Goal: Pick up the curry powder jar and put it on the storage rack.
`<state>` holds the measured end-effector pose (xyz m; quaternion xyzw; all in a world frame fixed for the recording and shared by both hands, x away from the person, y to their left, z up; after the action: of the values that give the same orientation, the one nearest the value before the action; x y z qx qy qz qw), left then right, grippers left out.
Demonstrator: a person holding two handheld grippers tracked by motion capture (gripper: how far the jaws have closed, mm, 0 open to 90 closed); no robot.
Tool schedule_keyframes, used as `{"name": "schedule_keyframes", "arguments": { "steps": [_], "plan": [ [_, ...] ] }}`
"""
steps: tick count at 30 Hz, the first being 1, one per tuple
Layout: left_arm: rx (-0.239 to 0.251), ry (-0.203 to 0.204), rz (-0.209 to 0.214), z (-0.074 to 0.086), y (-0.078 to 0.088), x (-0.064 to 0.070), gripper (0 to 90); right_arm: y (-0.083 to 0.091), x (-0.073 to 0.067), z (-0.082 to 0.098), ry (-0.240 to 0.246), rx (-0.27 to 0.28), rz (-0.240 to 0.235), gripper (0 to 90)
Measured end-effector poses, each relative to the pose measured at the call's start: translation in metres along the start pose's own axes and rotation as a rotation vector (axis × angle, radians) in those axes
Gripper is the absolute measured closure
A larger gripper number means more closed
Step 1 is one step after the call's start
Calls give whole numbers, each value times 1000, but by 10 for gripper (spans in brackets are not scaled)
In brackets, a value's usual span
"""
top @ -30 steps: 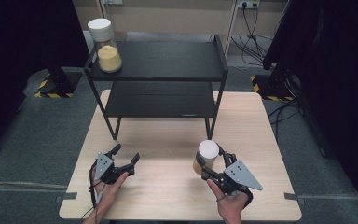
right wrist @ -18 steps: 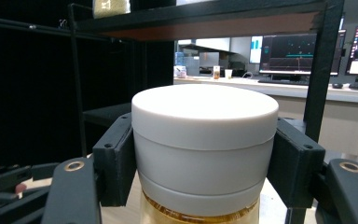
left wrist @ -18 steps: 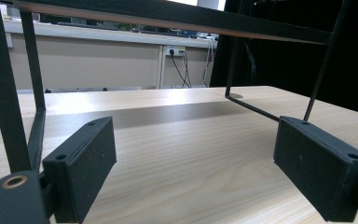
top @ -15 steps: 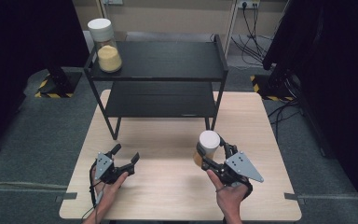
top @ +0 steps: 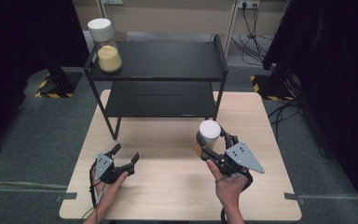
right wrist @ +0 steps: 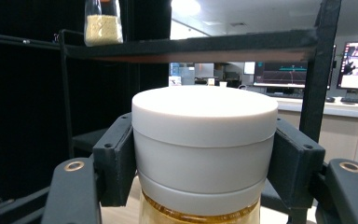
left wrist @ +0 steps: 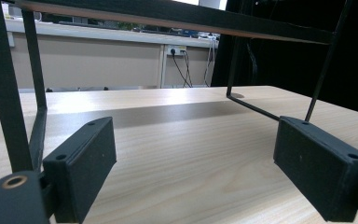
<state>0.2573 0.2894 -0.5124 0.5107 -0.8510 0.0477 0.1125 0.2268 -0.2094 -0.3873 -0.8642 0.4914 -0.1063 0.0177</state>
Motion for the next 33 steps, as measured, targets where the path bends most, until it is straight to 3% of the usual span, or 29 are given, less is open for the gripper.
{"name": "schedule_keyframes", "arguments": {
  "steps": [33],
  "plan": [
    [-1,1,0,0,-1,0,122,-37,11,-51,3,67,56,340]
  ]
}}
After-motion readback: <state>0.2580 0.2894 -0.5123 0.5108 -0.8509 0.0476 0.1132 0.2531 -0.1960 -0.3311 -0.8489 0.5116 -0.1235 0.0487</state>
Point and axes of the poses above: each handheld gripper's, and its own axes: y roughly backward along the jaws, z roughly out of its underside, x roughly to its right, the point moved 2 cm from there along -y, roughly forward along the jaws, and after that the axes turned 9 degrees about y, right-handed, at the moved point
